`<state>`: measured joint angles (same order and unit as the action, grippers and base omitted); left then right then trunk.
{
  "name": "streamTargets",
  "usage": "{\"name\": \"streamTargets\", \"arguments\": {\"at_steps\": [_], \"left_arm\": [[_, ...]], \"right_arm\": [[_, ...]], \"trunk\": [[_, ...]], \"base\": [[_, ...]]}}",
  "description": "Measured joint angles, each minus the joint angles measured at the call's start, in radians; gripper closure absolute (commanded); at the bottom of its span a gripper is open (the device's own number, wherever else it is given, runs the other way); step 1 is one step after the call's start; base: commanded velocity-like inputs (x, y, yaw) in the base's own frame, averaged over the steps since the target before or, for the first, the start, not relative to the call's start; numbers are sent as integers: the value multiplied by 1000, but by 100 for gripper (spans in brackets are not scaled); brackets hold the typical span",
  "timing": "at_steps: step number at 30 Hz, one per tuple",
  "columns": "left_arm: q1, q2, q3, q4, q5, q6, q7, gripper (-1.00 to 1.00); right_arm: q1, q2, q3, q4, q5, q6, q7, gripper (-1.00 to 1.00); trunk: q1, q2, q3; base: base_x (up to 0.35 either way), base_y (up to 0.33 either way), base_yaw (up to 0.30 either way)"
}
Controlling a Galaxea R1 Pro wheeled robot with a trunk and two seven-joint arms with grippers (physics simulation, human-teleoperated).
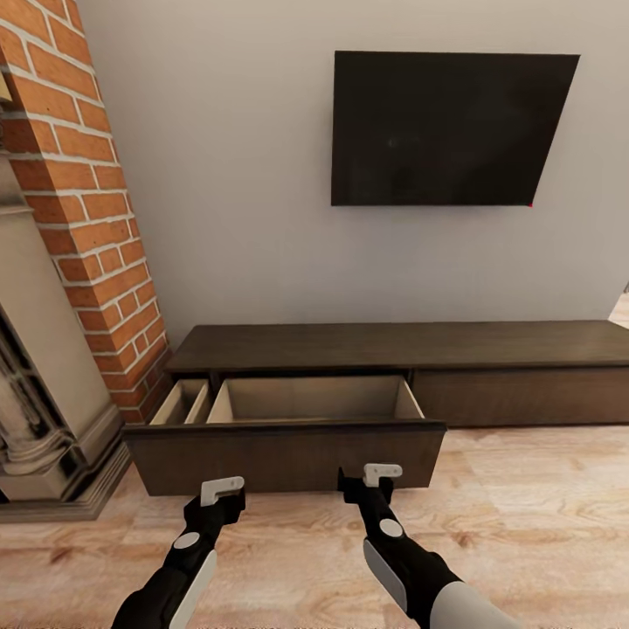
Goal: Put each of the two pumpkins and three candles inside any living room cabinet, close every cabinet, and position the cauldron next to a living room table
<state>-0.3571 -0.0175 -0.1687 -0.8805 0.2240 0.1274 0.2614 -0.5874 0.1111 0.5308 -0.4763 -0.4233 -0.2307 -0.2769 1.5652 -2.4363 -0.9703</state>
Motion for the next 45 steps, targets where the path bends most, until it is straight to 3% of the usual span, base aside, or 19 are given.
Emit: {"name": "streamTargets", "arguments": {"at_steps": [6,8,14,38,45], "left_arm": [[0,2,-12,-2,0,-2,-10,-100],[0,3,-27,-3,0,-3,-43,-100],[0,4,-39,-3,-2,-2,-99,-100],[0,3,-39,2,-5,-31,-100,-100],[0,2,-40,2,-5,-32,-97,-100]], "right_arm": [[0,2,0,41,8,-9,1,-100],[0,2,0,46,8,-10,1,-100],[0,4,0,49,7,-11,1,-100],[0,7,-5,51,-4,-7,1,-100],[0,0,-52,54,-5,2,2,-100]], "trunk": [[23,-42,-19],[31,-56,-25],[31,-56,-25],[31,-56,-25],[31,-56,-25]], "base": [[0,0,0],[0,0,0],[0,0,0],[106,39,0],[5,1,0]]}}
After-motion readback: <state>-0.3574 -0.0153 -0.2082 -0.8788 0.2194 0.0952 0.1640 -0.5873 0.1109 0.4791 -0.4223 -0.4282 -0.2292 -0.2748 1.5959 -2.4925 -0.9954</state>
